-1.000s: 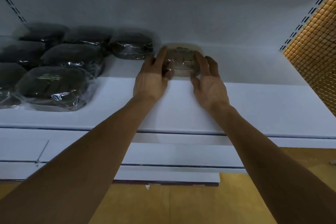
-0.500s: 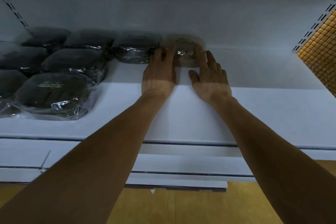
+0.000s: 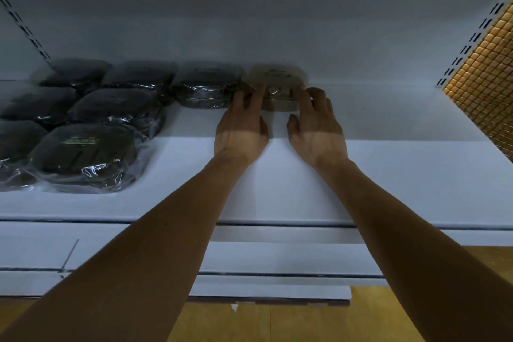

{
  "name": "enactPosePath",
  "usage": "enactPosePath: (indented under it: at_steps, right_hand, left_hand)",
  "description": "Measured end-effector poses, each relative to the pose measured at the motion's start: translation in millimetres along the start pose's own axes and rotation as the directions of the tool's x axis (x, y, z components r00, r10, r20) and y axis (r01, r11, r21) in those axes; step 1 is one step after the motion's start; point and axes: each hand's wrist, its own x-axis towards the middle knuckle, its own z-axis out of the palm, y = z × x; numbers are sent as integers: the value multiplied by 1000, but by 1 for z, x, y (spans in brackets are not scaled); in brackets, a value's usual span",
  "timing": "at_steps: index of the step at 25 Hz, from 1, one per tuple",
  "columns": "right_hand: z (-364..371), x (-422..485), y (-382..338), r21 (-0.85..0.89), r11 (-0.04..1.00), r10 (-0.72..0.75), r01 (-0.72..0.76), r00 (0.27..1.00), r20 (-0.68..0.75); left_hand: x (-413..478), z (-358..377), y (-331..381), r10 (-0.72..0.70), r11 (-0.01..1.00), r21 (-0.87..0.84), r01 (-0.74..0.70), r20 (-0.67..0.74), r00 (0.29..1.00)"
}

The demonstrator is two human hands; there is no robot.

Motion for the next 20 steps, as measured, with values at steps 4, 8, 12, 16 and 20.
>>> enactPosePath:
  at_steps: [4,8,12,16,20]
  right_hand:
    - [4,0,6,14,1000,16,-17,998,65]
    - [5,2,6,4,1000,28,-28,994,107]
    - [3,1,6,1,999,34,-34,994,101]
    - [2,-5,-2,-102,994,40,-30,994,104]
    - [-10,-21,-11,-314,949,50,17,978,205]
  left_hand:
    - [-3,2,-3,25,1000,-1,-24,22,999]
    - [-3,2,-4,44,999,-8,-44,5,999]
    - [-3,2,-2,47,999,1,-47,8,999]
    - [-19,-6,1,36,999,-25,-36,26,999]
    - [-49,-24,9,-27,994,104,21,58,998]
